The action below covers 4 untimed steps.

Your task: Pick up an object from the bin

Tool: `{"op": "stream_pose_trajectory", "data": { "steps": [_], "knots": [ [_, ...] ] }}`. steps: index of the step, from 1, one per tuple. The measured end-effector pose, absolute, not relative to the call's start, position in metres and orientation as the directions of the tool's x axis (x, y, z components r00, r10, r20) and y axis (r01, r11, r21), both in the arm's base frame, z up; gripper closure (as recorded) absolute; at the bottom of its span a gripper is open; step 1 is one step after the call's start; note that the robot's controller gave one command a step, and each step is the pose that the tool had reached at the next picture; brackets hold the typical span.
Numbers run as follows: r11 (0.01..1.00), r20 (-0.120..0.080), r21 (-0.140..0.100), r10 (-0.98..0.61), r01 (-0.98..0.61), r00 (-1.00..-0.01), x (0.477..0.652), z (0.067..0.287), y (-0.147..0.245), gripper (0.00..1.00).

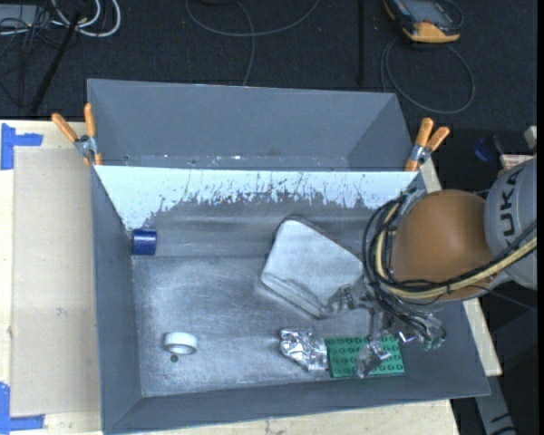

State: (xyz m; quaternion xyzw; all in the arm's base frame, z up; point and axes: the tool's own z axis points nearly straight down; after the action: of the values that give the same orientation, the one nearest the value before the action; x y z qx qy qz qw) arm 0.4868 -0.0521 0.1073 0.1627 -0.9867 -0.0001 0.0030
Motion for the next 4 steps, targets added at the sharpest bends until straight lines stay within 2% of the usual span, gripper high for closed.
{"op": "stream_pose_trajectory", "data": {
  "steps": [1, 2, 3, 4],
  "knots": [
    [0.986, -0.006, 0.003, -0.167, -0.167, -0.986, 0.484, 0.073, -0.091, 0.00],
    [0.987, -0.012, 0.002, -0.163, -0.163, -0.987, 0.485, 0.075, -0.092, 1.00],
    [0.991, -0.001, -0.008, -0.132, -0.132, -0.991, 0.501, 0.074, -0.055, 1.00],
    [0.987, -0.009, -0.002, -0.160, -0.160, -0.987, 0.526, 0.167, -0.059, 1.00]
  ]
}}
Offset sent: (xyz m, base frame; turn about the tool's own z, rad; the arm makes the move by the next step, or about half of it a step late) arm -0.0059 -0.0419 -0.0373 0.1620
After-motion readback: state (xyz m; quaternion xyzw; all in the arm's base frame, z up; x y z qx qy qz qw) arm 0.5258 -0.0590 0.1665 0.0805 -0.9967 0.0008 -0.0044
